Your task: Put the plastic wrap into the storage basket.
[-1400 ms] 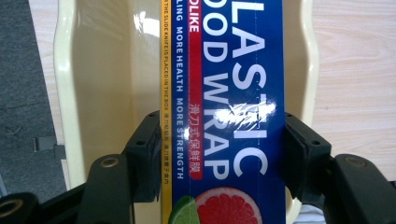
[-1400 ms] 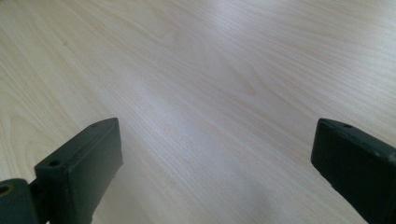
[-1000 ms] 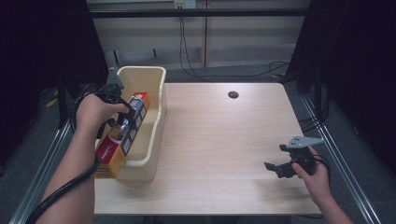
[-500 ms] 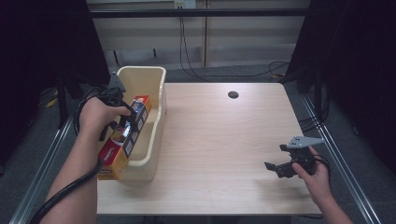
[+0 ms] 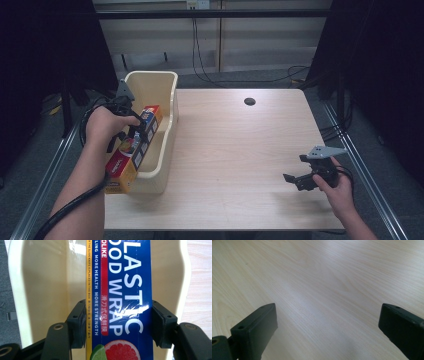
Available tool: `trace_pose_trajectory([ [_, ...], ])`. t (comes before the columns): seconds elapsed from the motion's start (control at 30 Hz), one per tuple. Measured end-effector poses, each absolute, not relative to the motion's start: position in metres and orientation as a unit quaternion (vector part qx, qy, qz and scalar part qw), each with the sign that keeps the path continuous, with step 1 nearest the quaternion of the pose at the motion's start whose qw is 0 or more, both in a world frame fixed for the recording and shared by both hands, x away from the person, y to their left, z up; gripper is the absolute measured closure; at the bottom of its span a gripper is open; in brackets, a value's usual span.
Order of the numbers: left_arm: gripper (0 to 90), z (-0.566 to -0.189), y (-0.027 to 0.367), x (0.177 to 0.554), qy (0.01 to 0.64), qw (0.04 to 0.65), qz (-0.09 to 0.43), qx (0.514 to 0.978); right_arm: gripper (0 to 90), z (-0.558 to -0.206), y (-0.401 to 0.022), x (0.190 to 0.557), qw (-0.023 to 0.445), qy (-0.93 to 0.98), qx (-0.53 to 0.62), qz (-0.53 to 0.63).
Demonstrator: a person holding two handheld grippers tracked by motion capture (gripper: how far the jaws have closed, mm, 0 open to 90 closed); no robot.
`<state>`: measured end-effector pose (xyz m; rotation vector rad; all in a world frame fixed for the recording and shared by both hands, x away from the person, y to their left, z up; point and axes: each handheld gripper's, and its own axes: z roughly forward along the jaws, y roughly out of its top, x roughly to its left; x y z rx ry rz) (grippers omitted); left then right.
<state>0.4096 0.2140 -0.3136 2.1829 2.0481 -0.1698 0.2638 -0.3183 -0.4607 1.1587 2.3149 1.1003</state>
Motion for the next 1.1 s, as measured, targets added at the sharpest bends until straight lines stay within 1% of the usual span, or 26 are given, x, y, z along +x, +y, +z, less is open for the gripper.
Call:
trace_pose_trajectory([
  [0.37,40.2,-0.321,0.213,0.411,0.679,0.067,-0.057,0.729,1.8,-0.461,-0.318,0.264,0.164,0.813,0.404,0.385],
  [0.43,40.1,-0.321,0.213,0.412,0.677,0.065,-0.065,0.73,1.8,-0.461,-0.318,0.264,0.166,0.813,0.404,0.385],
  [0.63,40.1,-0.324,0.213,0.412,0.686,0.071,-0.063,0.722,1.7,-0.461,-0.318,0.264,0.166,0.813,0.404,0.385],
  [0.77,40.0,-0.326,0.212,0.412,0.685,0.071,-0.059,0.723,1.8,-0.461,-0.318,0.264,0.164,0.814,0.403,0.385],
  [0.83,40.0,-0.327,0.213,0.413,0.676,0.069,-0.064,0.731,1.8,-0.461,-0.318,0.264,0.165,0.814,0.404,0.385],
  [0.97,39.9,-0.329,0.211,0.413,0.68,0.07,-0.059,0.727,1.8,-0.461,-0.318,0.264,0.164,0.813,0.404,0.386],
  [1.0,39.9,-0.329,0.212,0.413,0.676,0.069,-0.067,0.731,1.8,-0.461,-0.318,0.264,0.164,0.813,0.403,0.386],
  [1.1,39.9,-0.329,0.212,0.413,0.677,0.069,-0.065,0.73,1.8,-0.461,-0.318,0.264,0.164,0.813,0.404,0.385],
])
